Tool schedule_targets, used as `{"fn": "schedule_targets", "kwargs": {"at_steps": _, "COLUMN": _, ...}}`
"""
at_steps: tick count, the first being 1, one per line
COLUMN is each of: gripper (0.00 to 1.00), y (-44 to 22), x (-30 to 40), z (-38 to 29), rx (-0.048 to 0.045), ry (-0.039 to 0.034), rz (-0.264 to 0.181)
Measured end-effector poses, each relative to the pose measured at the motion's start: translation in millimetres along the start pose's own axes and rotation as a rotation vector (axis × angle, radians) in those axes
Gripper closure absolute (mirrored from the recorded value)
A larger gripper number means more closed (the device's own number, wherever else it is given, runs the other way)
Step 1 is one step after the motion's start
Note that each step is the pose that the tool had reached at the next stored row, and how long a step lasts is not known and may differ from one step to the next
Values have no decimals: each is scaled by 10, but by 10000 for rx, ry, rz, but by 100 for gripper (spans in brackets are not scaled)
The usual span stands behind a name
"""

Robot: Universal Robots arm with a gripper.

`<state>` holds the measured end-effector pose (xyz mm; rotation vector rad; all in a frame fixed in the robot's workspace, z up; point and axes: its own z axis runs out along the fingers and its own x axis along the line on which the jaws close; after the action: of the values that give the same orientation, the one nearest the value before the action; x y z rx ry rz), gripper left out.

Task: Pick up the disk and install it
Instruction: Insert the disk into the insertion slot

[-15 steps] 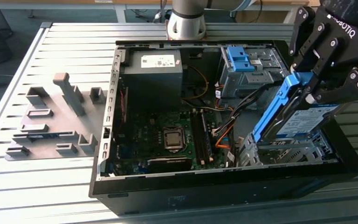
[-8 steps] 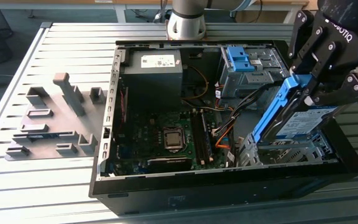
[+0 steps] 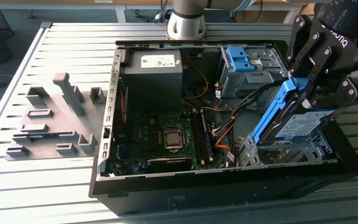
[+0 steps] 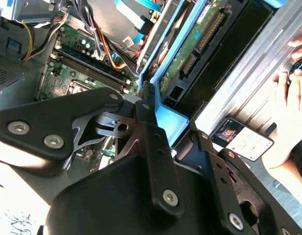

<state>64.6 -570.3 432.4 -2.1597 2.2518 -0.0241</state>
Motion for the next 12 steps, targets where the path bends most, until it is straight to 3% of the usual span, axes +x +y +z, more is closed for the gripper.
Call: {"fn": "schedule_targets", "kwargs": {"at_steps": 12, "gripper": 63, "y": 0, "x": 0, "z": 118, "rx": -3, "ry": 2, "rz": 59}}
